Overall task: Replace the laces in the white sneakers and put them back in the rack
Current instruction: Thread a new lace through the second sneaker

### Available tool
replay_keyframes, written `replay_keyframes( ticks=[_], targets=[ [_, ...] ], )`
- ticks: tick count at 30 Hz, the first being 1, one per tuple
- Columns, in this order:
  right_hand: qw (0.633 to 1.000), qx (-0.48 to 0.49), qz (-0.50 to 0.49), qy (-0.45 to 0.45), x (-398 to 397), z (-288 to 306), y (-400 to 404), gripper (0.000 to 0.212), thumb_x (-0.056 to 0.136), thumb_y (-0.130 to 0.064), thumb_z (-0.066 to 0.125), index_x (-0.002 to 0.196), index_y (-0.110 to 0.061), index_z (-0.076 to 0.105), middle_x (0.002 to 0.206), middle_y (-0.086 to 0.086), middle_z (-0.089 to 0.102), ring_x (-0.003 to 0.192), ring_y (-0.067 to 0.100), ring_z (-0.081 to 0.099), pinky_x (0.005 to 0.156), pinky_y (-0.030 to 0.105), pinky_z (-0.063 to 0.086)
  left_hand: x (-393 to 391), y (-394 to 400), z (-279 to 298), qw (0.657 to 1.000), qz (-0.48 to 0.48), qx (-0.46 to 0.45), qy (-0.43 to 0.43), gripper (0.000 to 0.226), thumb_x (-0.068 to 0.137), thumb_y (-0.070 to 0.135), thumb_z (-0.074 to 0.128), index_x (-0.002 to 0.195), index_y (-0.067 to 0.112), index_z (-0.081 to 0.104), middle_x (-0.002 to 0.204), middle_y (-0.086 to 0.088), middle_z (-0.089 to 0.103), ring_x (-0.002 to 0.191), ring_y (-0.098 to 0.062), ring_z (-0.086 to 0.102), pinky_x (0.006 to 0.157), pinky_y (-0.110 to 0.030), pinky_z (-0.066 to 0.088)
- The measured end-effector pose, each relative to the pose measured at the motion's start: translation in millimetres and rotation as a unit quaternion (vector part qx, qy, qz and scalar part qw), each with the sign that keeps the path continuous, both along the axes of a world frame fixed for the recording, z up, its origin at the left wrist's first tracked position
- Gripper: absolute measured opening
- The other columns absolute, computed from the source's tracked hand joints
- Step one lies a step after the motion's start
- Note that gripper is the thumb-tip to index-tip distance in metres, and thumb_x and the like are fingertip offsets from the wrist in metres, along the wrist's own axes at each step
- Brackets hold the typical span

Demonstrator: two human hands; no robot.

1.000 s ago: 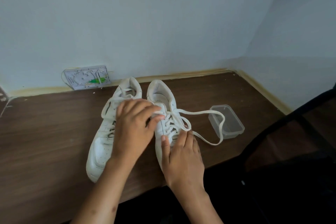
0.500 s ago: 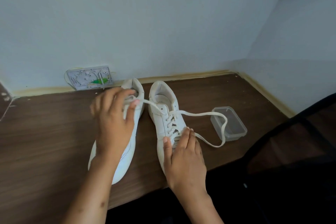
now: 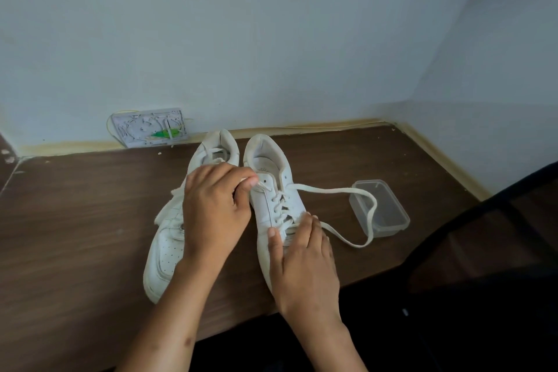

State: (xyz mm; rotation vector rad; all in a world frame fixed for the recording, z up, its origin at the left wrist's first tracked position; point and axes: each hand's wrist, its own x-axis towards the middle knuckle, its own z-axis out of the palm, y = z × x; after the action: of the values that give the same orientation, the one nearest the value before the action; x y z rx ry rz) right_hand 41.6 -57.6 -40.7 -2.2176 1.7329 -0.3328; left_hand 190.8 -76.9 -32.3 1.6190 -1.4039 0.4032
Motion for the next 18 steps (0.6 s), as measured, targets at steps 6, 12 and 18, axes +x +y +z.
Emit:
replay_keyframes(
  ticks=[6, 12, 18],
  targets=[
    [0.978, 0.014, -0.039, -0.206, -27, 8, -34, 0.035, 0.103, -0.044, 0.032, 0.105, -0.019, 0.057, 0.111, 0.003, 0.058, 0.097, 0.017, 0.057, 0.077, 0.029, 0.038, 4, -2, -5, 0.991, -0.096, 0.081, 0.054, 0.026, 0.099, 0.029, 0.049, 0.112, 0.018, 0.069, 0.113, 0.008, 0.063, 0.105, -0.013, 0.059, 0.09, -0.04, 0.05],
    [0.991, -0.014, 0.061, -0.117, -53, 0, -76, 0.031, 0.091, 0.004, 0.052, 0.109, -0.013, 0.072, 0.107, -0.002, 0.061, 0.09, 0.008, 0.056, 0.077, 0.012, 0.041, 1, -4, -7, 0.98, -0.145, 0.133, 0.008, 0.039, 0.102, 0.03, 0.04, 0.136, 0.02, 0.056, 0.137, 0.008, 0.057, 0.127, -0.009, 0.049, 0.109, -0.032, 0.035],
    [0.997, 0.007, 0.07, -0.041, -48, -5, -89, 0.034, 0.083, 0.01, 0.052, 0.095, -0.013, 0.075, 0.094, 0.001, 0.063, 0.089, 0.019, 0.06, 0.076, 0.027, 0.049, 2, -5, -8, 0.978, -0.142, 0.151, 0.018, 0.04, 0.1, 0.035, 0.039, 0.134, 0.024, 0.056, 0.132, 0.011, 0.056, 0.122, -0.012, 0.049, 0.105, -0.03, 0.034]
  ],
)
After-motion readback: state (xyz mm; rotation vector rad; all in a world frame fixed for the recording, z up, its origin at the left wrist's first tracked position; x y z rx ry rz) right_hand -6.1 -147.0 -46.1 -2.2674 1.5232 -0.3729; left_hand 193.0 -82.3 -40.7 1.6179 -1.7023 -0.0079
